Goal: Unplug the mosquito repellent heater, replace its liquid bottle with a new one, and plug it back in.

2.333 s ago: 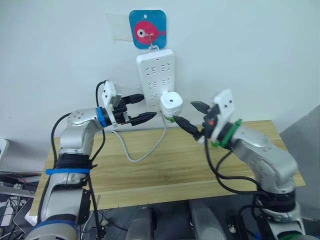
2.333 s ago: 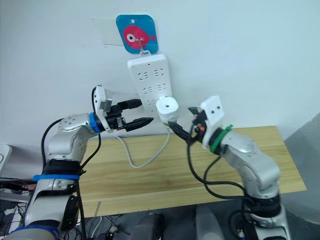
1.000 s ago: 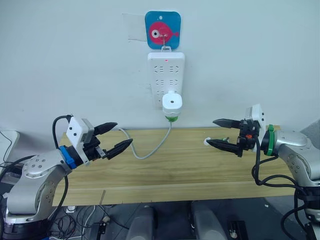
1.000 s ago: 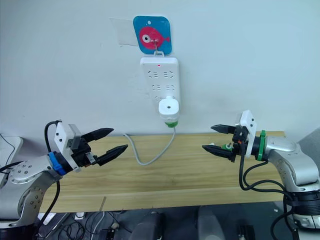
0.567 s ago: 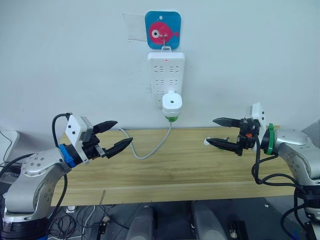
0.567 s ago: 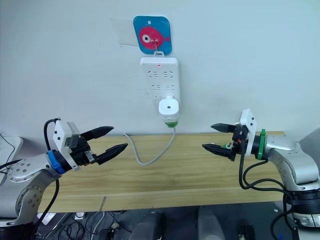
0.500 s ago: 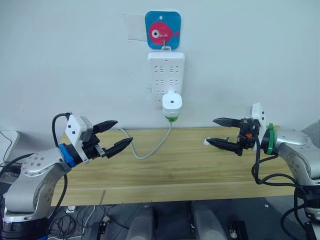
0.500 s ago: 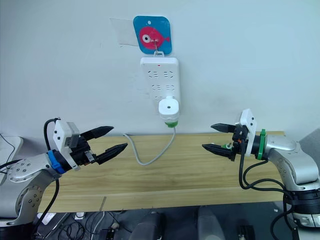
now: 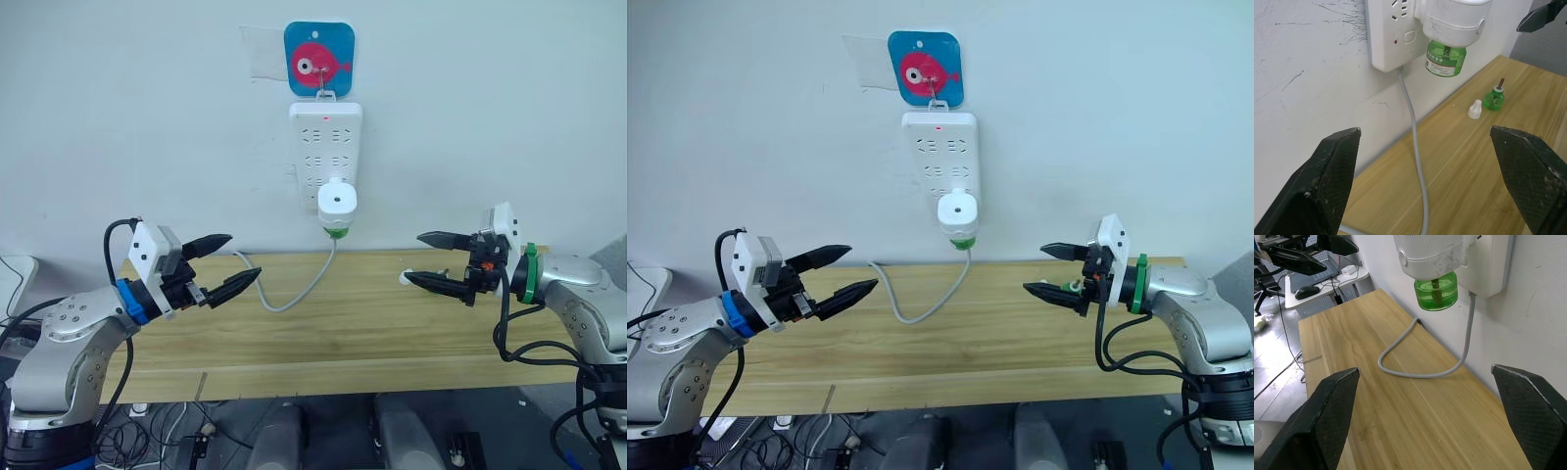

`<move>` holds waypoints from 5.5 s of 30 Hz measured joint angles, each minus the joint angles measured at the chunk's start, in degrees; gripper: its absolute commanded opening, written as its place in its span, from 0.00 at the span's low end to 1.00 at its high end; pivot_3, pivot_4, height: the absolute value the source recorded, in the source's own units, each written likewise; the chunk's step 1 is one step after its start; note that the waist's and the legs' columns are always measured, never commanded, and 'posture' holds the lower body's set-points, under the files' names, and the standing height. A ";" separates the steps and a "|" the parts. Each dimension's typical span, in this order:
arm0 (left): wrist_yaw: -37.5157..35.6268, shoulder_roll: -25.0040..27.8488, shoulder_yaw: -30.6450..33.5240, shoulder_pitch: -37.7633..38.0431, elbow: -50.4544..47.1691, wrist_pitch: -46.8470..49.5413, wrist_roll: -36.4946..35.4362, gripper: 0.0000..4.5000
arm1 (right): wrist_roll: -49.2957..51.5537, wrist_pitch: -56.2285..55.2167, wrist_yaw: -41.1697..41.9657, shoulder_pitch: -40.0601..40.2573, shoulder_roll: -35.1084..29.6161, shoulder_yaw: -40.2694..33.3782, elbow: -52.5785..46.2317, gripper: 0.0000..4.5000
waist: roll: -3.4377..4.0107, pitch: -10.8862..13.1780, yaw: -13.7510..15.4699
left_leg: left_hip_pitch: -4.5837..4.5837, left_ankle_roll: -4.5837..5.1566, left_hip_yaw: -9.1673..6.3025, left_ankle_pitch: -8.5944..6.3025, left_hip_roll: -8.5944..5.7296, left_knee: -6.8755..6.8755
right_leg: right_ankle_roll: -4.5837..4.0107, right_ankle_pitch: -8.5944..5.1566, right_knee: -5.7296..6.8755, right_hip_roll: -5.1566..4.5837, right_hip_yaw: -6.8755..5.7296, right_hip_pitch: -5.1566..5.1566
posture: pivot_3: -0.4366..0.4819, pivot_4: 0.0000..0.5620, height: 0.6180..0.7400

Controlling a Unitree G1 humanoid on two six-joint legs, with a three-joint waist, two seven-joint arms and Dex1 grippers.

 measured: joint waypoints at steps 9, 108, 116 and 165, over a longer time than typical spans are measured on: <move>-0.54 0.00 -0.01 -0.11 0.37 -0.01 -0.02 0.99 | -0.01 0.00 0.00 0.00 0.00 0.00 -0.01 1.00 | 0.00 0.00 0.00 | 0.00 0.00 -0.01 0.00 0.00 0.00 | 0.00 0.00 -0.02 0.00 0.00 0.00 | 0.44 0.39 1.00; -2.79 0.67 -1.88 1.97 -7.86 -2.34 -4.43 1.00 | -2.20 9.62 -26.32 -4.37 22.52 8.08 -11.80 0.01 | 0.00 0.04 0.72 | 0.01 -0.01 -0.38 0.00 -0.02 -0.15 | -0.07 -0.04 -0.20 -0.01 -0.27 0.13 | 0.48 0.41 1.00; -2.76 0.67 -1.88 1.79 -7.84 -2.34 -4.43 1.00 | -4.58 7.20 -27.54 -4.94 24.22 9.87 -11.15 0.01 | 0.00 0.04 0.73 | 0.01 -0.01 -0.39 0.00 -0.02 -0.15 | -0.08 -0.05 -0.21 -0.01 -0.27 0.13 | 0.48 0.41 1.00; -2.83 0.67 -1.89 1.98 -7.83 -2.42 -4.38 1.00 | -10.04 5.20 -30.95 -6.18 25.92 12.21 -10.05 0.01 | 0.00 0.04 0.75 | 0.07 -0.02 -0.50 0.00 -0.03 -0.18 | -0.10 -0.06 -0.28 -0.01 -0.36 0.28 | 0.48 0.39 1.00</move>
